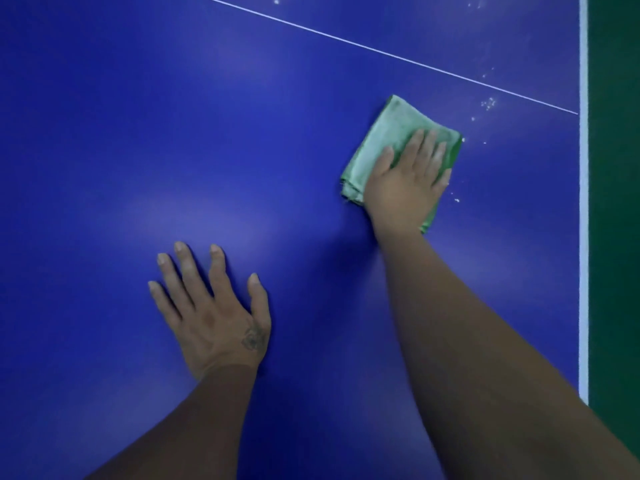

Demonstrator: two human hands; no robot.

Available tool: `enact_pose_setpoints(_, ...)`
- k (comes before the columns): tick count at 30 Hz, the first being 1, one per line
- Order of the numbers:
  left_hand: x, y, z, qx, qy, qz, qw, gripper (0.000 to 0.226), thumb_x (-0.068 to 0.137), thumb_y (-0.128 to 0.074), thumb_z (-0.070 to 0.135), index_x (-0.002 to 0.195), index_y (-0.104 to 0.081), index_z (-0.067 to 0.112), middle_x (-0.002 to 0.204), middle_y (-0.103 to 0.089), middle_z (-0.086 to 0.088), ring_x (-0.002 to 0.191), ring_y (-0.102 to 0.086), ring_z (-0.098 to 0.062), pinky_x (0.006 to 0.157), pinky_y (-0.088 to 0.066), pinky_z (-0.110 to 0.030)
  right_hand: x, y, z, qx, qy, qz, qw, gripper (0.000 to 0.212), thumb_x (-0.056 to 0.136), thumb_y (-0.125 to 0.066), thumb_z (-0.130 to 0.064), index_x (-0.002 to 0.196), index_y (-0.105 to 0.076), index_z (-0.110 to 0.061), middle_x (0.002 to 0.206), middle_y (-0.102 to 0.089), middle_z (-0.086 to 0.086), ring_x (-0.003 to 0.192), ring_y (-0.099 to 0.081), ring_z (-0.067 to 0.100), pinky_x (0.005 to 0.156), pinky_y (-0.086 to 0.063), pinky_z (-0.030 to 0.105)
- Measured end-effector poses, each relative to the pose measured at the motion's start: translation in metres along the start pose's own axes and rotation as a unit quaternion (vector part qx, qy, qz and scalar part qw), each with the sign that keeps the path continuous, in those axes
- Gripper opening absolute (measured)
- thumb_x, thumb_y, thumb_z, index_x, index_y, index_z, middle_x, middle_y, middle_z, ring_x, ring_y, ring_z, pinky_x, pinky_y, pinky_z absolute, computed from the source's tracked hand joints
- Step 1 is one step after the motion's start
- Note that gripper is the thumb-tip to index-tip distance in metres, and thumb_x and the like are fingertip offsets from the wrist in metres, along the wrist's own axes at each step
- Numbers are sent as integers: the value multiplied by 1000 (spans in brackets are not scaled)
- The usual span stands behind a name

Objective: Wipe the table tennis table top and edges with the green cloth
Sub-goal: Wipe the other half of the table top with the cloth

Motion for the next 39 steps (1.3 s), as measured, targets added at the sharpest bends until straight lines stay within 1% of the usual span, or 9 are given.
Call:
enact_pose_setpoints(2, -1, 0, -1, -6, -2, 6, 1000, 70, 110, -34, 55, 164, -39, 11, 178, -17, -21, 167, -7, -40, 133, -9, -62, -15, -2, -27, -10, -4, 6, 1000, 69, 115, -22, -48, 174, -12, -14, 183, -5, 3, 169, 0, 24, 135, -1, 54)
enact_pose_setpoints(6, 1, -4, -1, -10, -5, 16, 1000, 69, 110, -35, 54, 163, -40, 11, 178, -19, -20, 167, -10, -40, 133, -10, -62, -53, -15, -65, 4, 110, -6, 994, 71, 113, -25, -51, 175, -12, -17, 183, -6, 2, 169, -1, 23, 135, 1, 54)
enact_pose_setpoints(11, 2, 0, -1, -13, -22, -18, 999, 69, 110, -32, 52, 166, -37, 12, 180, -20, -4, 168, -5, -37, 135, -6, -59, -43, -13, -30, 19, 202, -22, 979, 73, 111, -31, -58, 174, -19, -24, 182, -12, -5, 169, -7, 17, 136, -1, 47)
enact_pose_setpoints(15, 2, 6, 3, -21, -49, -51, 997, 65, 111, -32, 48, 166, -41, 15, 180, -22, -4, 168, -9, -33, 134, -7, -60, -18, -2, 31, 19, 138, -11, 990, 70, 112, -33, -54, 174, -20, -24, 182, -14, -5, 169, -7, 17, 136, -2, 47)
enact_pose_setpoints(19, 6, 11, 7, -73, -25, -50, 996, 61, 110, -39, 44, 161, -47, 11, 178, -27, -6, 168, -9, -30, 134, -8, -60, -13, 2, 70, 17, 84, -8, 996, 71, 113, -30, -53, 174, -17, -21, 183, -11, -2, 169, -4, 18, 137, 0, 47)
enact_pose_setpoints(24, 60, 2, 74, -91, -10, -37, 995, 63, 112, -38, 40, 166, -38, 7, 179, -21, -9, 168, -8, -35, 136, -4, -52, -14, -7, 52, 5, 58, 8, 998, 71, 113, -25, -50, 174, -14, -17, 183, -9, 1, 169, -3, 22, 136, -1, 53)
enact_pose_setpoints(30, 119, -30, 147, -23, -28, -33, 999, 69, 112, -24, 52, 173, -20, 21, 182, -6, -7, 168, 1, -35, 136, 0, -53, 71, -6, 12, 22, 116, 6, 993, 72, 112, -28, -52, 174, -16, -18, 183, -8, 1, 169, -2, 21, 136, 0, 52)
enact_pose_setpoints(36, 120, -34, 147, -20, -24, -13, 999, 68, 111, -28, 53, 171, -28, 22, 181, -14, -7, 167, -5, -34, 136, -3, -52, 142, 2, 23, 35, 117, -2, 993, 72, 111, -28, -53, 174, -16, -20, 183, -8, 0, 169, -3, 19, 136, 0, 49)
enact_pose_setpoints(39, 120, -32, 149, -19, -18, -14, 1000, 67, 111, -30, 52, 170, -30, 21, 181, -15, -8, 167, -6, -34, 136, -4, -53, 173, 10, 54, 20, 73, 0, 997, 71, 112, -27, -54, 174, -17, -20, 183, -11, 1, 169, -3, 21, 136, -2, 51)
Point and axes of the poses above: each hand's wrist, its own x-axis towards the middle knuckle, its own y-axis out of the back of the hand, z = x × y, the point moved 1 cm from there along x, towards the middle knuckle
